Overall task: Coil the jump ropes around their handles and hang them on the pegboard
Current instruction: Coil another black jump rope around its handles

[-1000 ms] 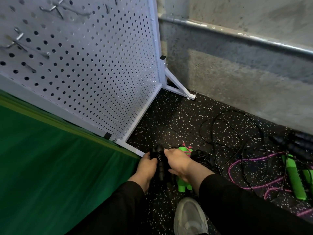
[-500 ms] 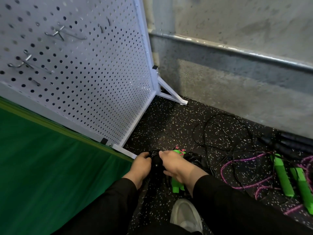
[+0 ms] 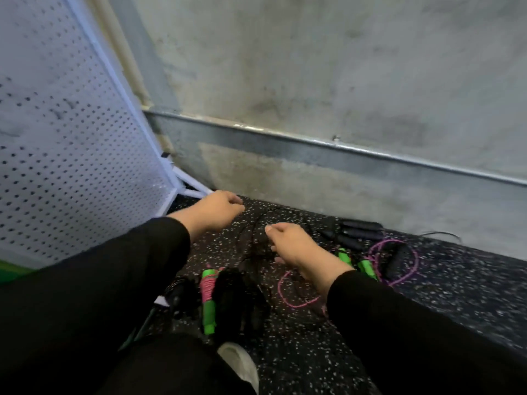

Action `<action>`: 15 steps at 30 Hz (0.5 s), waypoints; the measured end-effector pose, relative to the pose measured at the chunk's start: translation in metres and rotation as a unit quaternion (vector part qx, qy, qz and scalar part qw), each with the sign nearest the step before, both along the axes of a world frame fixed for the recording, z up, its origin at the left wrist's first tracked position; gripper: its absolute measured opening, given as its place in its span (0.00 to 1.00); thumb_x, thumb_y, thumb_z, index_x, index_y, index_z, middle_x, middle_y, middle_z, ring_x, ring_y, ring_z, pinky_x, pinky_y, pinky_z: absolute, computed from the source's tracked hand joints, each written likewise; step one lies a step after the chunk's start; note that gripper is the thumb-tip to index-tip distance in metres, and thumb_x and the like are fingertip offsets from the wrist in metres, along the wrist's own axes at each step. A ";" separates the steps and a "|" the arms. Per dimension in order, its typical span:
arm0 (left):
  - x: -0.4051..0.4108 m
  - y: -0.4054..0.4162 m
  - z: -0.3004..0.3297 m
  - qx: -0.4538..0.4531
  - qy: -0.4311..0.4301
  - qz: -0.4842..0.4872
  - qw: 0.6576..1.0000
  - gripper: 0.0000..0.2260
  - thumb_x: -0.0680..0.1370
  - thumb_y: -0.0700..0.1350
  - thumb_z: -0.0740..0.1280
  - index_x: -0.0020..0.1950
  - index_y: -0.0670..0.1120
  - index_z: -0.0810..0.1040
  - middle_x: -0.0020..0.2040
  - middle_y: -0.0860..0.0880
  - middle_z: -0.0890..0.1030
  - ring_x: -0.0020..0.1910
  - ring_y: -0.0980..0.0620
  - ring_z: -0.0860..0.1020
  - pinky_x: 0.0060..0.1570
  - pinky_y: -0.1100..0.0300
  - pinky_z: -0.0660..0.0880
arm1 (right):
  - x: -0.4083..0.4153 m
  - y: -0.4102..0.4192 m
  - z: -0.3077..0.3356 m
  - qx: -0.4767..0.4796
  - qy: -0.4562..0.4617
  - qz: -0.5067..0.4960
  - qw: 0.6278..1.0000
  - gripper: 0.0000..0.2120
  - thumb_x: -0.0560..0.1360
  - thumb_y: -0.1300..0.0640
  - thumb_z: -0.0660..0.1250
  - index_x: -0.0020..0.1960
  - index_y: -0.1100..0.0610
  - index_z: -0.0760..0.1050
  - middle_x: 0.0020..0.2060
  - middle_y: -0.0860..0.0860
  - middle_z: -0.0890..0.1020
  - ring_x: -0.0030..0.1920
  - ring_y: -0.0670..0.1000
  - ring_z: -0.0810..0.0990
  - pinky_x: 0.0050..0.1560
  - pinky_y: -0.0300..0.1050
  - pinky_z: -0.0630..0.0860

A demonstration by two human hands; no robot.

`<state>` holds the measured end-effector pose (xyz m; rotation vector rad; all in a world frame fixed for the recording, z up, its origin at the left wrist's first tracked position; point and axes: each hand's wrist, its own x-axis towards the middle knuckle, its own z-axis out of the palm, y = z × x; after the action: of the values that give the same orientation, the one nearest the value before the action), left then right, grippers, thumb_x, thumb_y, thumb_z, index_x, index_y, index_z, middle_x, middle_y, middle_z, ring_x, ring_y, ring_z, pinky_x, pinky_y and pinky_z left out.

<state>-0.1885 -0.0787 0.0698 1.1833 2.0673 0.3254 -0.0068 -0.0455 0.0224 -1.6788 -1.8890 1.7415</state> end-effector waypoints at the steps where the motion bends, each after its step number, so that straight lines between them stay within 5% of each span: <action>1: 0.014 0.012 0.013 0.008 0.016 -0.028 0.999 0.13 0.83 0.50 0.65 0.65 0.49 0.80 0.56 0.47 0.83 0.51 0.47 0.80 0.48 0.58 0.73 | 0.019 0.009 0.007 0.020 -0.006 0.000 1.000 0.18 0.84 0.48 0.60 0.63 0.59 0.79 0.51 0.56 0.84 0.56 0.60 0.82 0.62 0.60 0.78; 3: 0.046 0.031 0.033 0.031 0.036 -0.063 0.997 0.15 0.83 0.50 0.65 0.67 0.47 0.80 0.61 0.46 0.83 0.61 0.45 0.79 0.57 0.59 0.72 | 0.055 0.026 0.019 0.063 -0.017 -0.004 0.998 0.20 0.84 0.48 0.60 0.65 0.61 0.78 0.54 0.59 0.83 0.57 0.61 0.82 0.62 0.60 0.78; 6: 0.096 0.054 0.046 0.058 0.027 -0.078 0.995 0.16 0.84 0.48 0.64 0.69 0.44 0.78 0.66 0.44 0.80 0.66 0.45 0.76 0.57 0.61 0.69 | 0.108 0.048 0.025 0.104 -0.049 -0.020 0.993 0.22 0.84 0.47 0.61 0.70 0.60 0.75 0.54 0.53 0.80 0.60 0.56 0.80 0.63 0.53 0.77; 10: 0.156 0.064 0.017 0.049 0.003 -0.102 0.994 0.16 0.84 0.46 0.63 0.69 0.42 0.77 0.67 0.42 0.80 0.65 0.43 0.77 0.59 0.60 0.70 | 0.169 0.059 0.016 0.139 -0.103 -0.015 0.985 0.17 0.85 0.52 0.59 0.64 0.64 0.78 0.44 0.54 0.81 0.44 0.55 0.80 0.46 0.45 0.74; 15: 0.199 0.059 -0.051 -0.019 0.032 -0.149 0.988 0.15 0.83 0.47 0.63 0.66 0.42 0.78 0.64 0.41 0.81 0.63 0.41 0.78 0.59 0.56 0.73 | 0.216 0.065 -0.030 0.121 -0.157 0.011 0.980 0.18 0.84 0.54 0.59 0.67 0.64 0.76 0.62 0.61 0.82 0.61 0.60 0.79 0.60 0.46 0.74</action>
<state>0.0101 -0.0193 0.0187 1.4722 1.9033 0.1063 0.2091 0.0195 -0.0071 -1.9301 -2.1473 1.2449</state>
